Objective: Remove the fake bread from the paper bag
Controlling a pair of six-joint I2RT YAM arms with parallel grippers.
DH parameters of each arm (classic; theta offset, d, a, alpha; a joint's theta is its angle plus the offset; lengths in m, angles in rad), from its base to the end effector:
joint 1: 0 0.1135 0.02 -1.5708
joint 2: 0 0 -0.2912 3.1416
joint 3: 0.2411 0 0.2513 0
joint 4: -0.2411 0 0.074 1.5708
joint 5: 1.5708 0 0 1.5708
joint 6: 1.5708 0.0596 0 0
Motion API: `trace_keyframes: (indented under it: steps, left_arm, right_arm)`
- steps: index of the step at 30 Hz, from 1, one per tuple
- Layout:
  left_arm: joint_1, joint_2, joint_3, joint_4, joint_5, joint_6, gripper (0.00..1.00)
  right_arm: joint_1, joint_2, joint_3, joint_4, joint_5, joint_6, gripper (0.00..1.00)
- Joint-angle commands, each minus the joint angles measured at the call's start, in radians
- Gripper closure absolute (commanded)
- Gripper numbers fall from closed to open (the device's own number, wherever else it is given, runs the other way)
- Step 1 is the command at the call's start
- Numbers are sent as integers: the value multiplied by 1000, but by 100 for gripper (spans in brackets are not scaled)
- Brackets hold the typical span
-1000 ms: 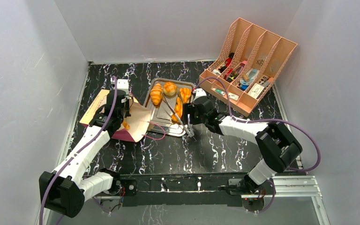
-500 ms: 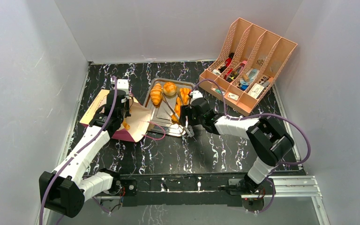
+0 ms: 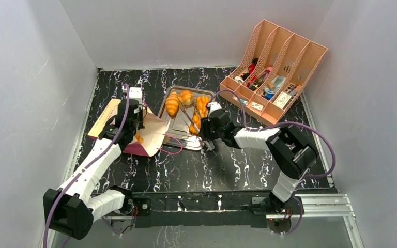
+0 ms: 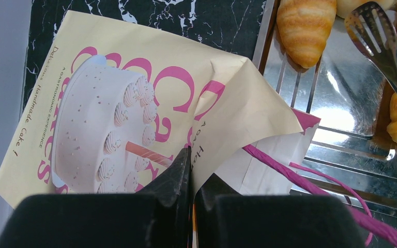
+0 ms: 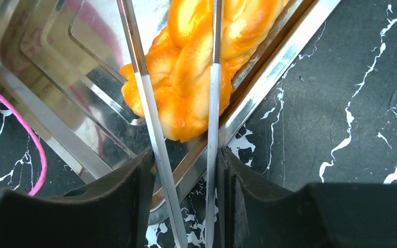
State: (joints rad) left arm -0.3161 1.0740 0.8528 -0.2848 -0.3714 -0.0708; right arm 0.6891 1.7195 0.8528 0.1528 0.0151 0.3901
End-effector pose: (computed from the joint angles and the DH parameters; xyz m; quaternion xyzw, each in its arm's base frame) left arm 0.2403 -0.0558 0.3117 0.0106 0.8519 0.0602 0.5202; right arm 0.2845 0.2332 0.1669 -0.1324 0.8999 0.2076 0.3600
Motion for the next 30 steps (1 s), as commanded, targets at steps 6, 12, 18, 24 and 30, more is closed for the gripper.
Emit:
trace_keyframes:
  steps: [6,12,18,24,30]
  left_arm:
    - [3,-6,21,-12,6,1,100]
    - [3,-15,28,-24,3,-2,100]
    - [2,-18,39,-33,4,11,100]
    - [3,-18,40,-38,8,30,100]
    - [3,-30,32,-39,13,57,100]
  right_arm:
    - [11,-85,-58,104,-6,1,64]
    - [27,-172,-75,87,5,11,64]
    - [42,-248,-81,71,18,13,67]
    - [67,-325,-94,42,42,15,70]
    - [130,-450,-133,-17,90,28,71]
